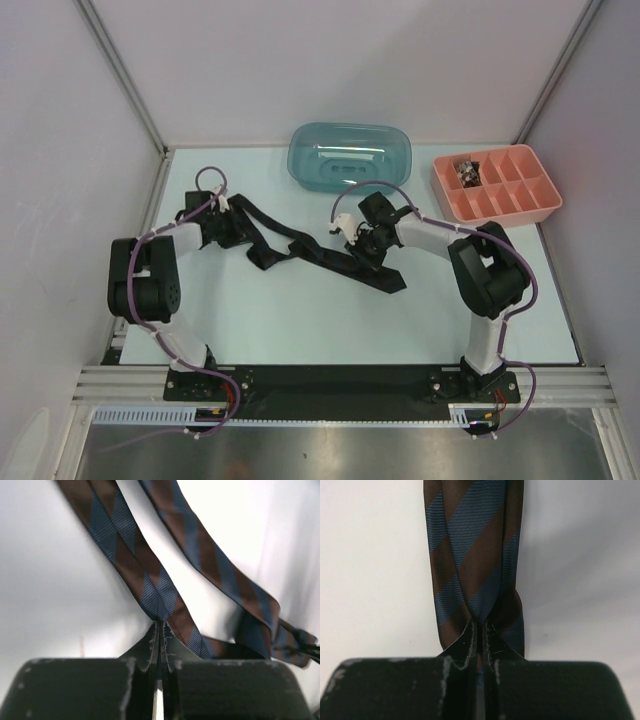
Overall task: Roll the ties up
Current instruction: Flatten out the tie at the center of the board.
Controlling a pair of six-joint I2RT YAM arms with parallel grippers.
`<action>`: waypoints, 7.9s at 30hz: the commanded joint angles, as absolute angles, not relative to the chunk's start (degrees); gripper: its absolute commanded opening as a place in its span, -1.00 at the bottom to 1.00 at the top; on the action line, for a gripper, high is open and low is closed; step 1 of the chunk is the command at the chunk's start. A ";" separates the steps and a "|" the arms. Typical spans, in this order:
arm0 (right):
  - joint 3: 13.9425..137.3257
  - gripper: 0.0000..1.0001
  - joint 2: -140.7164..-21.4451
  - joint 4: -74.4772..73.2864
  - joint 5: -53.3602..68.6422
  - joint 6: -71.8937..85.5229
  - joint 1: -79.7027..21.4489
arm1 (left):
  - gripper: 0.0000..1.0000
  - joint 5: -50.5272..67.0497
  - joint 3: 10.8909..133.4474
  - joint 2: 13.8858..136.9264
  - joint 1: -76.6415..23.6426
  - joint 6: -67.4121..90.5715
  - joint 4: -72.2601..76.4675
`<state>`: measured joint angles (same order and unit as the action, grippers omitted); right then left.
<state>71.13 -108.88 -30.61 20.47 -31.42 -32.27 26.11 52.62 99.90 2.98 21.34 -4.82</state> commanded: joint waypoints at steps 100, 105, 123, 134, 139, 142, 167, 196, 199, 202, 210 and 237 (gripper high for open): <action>68.03 -1.00 -105.82 -49.75 18.02 -43.95 -18.28 | 0.25 71.45 98.44 134.03 26.63 -19.08 -54.06; 68.03 -1.00 -105.82 -49.57 18.19 -43.77 -18.37 | 0.21 76.28 93.53 131.40 28.12 -13.90 -49.58; 68.47 -1.00 -105.73 -49.66 17.93 -43.42 -19.69 | -0.18 86.75 80.16 123.75 28.39 -4.29 -39.80; 68.55 -1.00 -106.61 -49.75 17.23 -44.21 -20.04 | -0.62 68.93 84.46 118.93 25.67 -24.87 -56.60; 68.64 -1.00 -107.05 -49.57 16.70 -44.73 -19.95 | -0.98 55.24 86.04 115.50 22.07 -29.00 -57.30; 68.47 -1.00 -107.49 -49.48 16.09 -45.09 -19.95 | -1.00 46.61 84.56 108.92 17.77 -28.92 -51.35; 67.50 -1.00 -109.16 -47.99 13.71 -45.44 -18.90 | -1.00 -24.43 62.41 92.79 -1.67 -52.90 4.75; 69.79 -1.00 -108.54 -49.13 17.23 -43.51 -18.90 | 0.41 27.04 74.35 93.34 1.85 -38.93 -22.75; 69.70 -1.00 -108.46 -49.13 17.49 -43.33 -18.90 | 0.42 30.06 74.09 93.60 -2.34 -43.31 -27.15; 69.52 -1.00 -108.28 -49.13 17.67 -43.33 -18.81 | 0.43 25.33 73.83 95.44 -5.45 -40.98 -25.24; 69.34 -1.00 -108.11 -48.87 18.37 -43.07 -18.54 | 0.39 28.93 74.54 98.79 -12.45 -49.65 -31.91; 69.70 -1.00 -108.54 -48.96 19.16 -41.48 -18.72 | -0.20 26.37 51.94 83.57 -21.97 -42.11 -16.53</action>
<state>69.67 -106.74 -50.68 18.94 -41.93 -18.61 25.76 50.15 79.81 -20.40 -43.99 -20.38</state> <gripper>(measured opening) 0.023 0.398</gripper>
